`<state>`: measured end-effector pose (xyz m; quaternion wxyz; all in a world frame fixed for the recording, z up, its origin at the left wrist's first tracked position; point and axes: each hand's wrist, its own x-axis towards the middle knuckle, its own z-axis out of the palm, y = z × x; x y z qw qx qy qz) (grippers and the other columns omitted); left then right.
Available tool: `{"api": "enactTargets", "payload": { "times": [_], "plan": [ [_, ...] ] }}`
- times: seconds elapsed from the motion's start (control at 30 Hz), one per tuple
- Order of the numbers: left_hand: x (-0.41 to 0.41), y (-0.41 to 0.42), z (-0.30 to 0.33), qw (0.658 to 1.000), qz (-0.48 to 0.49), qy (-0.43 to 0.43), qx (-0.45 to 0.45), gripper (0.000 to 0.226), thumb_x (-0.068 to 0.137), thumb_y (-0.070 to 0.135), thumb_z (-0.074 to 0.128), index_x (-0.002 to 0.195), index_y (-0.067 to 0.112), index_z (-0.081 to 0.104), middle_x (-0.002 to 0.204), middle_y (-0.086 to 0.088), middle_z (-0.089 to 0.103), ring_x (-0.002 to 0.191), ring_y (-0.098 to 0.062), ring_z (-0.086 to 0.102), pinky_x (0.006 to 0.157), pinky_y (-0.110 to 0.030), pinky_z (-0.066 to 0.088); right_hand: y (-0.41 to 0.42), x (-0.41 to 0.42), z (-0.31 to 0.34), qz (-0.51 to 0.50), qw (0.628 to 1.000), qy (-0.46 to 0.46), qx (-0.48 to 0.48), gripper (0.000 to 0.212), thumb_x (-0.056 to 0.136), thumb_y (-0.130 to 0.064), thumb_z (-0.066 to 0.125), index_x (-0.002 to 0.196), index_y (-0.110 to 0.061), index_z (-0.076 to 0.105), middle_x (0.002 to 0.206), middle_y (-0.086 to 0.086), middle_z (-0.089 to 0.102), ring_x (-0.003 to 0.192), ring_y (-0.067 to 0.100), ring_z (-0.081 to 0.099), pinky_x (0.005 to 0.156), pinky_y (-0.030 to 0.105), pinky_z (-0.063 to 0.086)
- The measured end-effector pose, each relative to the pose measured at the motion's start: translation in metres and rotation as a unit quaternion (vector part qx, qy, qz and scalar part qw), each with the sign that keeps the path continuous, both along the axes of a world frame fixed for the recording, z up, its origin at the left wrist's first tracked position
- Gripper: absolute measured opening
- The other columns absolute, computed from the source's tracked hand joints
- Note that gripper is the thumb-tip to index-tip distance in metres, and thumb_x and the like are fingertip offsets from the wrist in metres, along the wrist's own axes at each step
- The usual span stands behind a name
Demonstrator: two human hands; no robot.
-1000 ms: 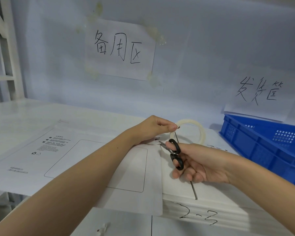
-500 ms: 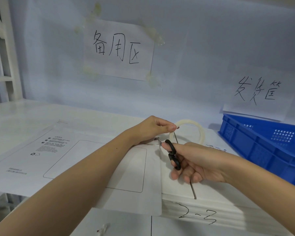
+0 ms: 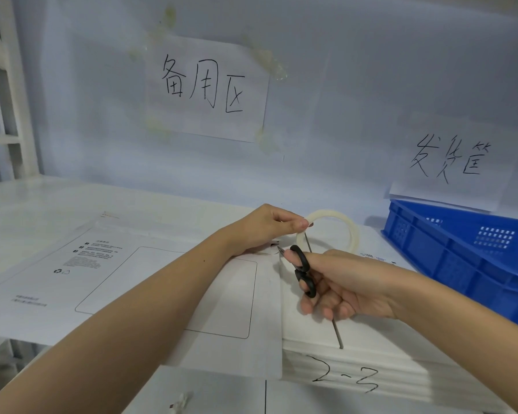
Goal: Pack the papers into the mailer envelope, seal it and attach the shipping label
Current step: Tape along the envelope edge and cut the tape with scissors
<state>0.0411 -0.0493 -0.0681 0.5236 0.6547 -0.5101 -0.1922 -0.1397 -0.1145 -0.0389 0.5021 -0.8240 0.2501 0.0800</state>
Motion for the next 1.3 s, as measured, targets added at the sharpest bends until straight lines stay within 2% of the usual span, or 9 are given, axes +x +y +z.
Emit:
{"api": "enactTargets", "payload": {
  "times": [0.4, 0.57, 0.67, 0.8, 1.0, 1.13, 1.3],
  "plan": [
    [0.001, -0.002, -0.002, 1.000, -0.006, 0.011, -0.006, 0.016, 0.092, 0.039, 0.066, 0.101, 0.033, 0.078, 0.115, 0.015, 0.073, 0.117, 0.001, 0.061, 0.113, -0.032, 0.039, 0.001, -0.003, 0.000, 0.002, 1.000, -0.001, 0.003, 0.051, 0.087, -0.062, 0.053, 0.082, -0.012, 0.056, 0.074, 0.009, 0.068, 0.043, 0.013, 0.053, 0.034, 0.017, 0.035],
    [0.001, -0.001, -0.002, 1.000, -0.001, 0.007, -0.003, 0.014, 0.093, 0.038, 0.066, 0.101, 0.033, 0.077, 0.114, 0.017, 0.073, 0.114, 0.006, 0.061, 0.109, -0.025, 0.040, -0.002, -0.010, 0.001, 0.016, 0.999, 0.002, 0.028, 0.050, 0.088, -0.061, 0.054, 0.078, -0.012, 0.058, 0.075, 0.008, 0.067, 0.044, 0.012, 0.051, 0.035, 0.017, 0.035],
    [0.001, -0.001, -0.002, 1.000, 0.003, 0.005, -0.003, 0.014, 0.092, 0.039, 0.067, 0.100, 0.035, 0.077, 0.113, 0.017, 0.073, 0.115, 0.004, 0.061, 0.109, -0.026, 0.041, -0.005, -0.012, 0.001, 0.017, 0.998, 0.003, 0.053, 0.049, 0.087, -0.060, 0.055, 0.078, -0.012, 0.059, 0.077, 0.008, 0.066, 0.043, 0.011, 0.048, 0.035, 0.017, 0.035],
    [0.001, 0.000, -0.002, 1.000, 0.005, 0.005, -0.004, 0.010, 0.092, 0.039, 0.066, 0.094, 0.038, 0.077, 0.111, 0.018, 0.073, 0.112, 0.008, 0.061, 0.102, -0.020, 0.042, -0.006, -0.008, 0.001, 0.015, 0.998, 0.012, 0.054, 0.050, 0.086, -0.061, 0.056, 0.076, -0.013, 0.060, 0.076, 0.008, 0.066, 0.043, 0.010, 0.048, 0.035, 0.017, 0.035],
    [0.002, -0.001, -0.003, 1.000, 0.002, 0.013, -0.004, 0.012, 0.093, 0.037, 0.066, 0.099, 0.034, 0.077, 0.116, 0.016, 0.072, 0.113, 0.009, 0.060, 0.098, -0.014, 0.041, -0.006, -0.007, 0.000, 0.013, 0.998, 0.014, 0.058, 0.049, 0.086, -0.061, 0.057, 0.077, -0.012, 0.059, 0.074, 0.008, 0.066, 0.044, 0.011, 0.047, 0.034, 0.017, 0.034],
    [0.002, -0.001, -0.003, 1.000, 0.004, 0.010, -0.002, 0.011, 0.093, 0.038, 0.066, 0.092, 0.037, 0.077, 0.115, 0.016, 0.073, 0.114, 0.007, 0.060, 0.102, -0.018, 0.041, -0.006, -0.010, 0.000, 0.010, 0.997, 0.008, 0.070, 0.048, 0.086, -0.059, 0.057, 0.078, -0.012, 0.060, 0.075, 0.008, 0.065, 0.043, 0.010, 0.047, 0.034, 0.017, 0.035],
    [0.003, -0.002, -0.003, 1.000, 0.001, 0.017, -0.005, 0.014, 0.094, 0.035, 0.066, 0.100, 0.031, 0.077, 0.118, 0.014, 0.072, 0.115, 0.007, 0.060, 0.099, -0.014, 0.041, -0.006, -0.010, 0.000, 0.009, 0.997, 0.007, 0.071, 0.048, 0.087, -0.059, 0.057, 0.078, -0.012, 0.060, 0.077, 0.008, 0.066, 0.041, 0.009, 0.048, 0.034, 0.016, 0.035]
  ]
}}
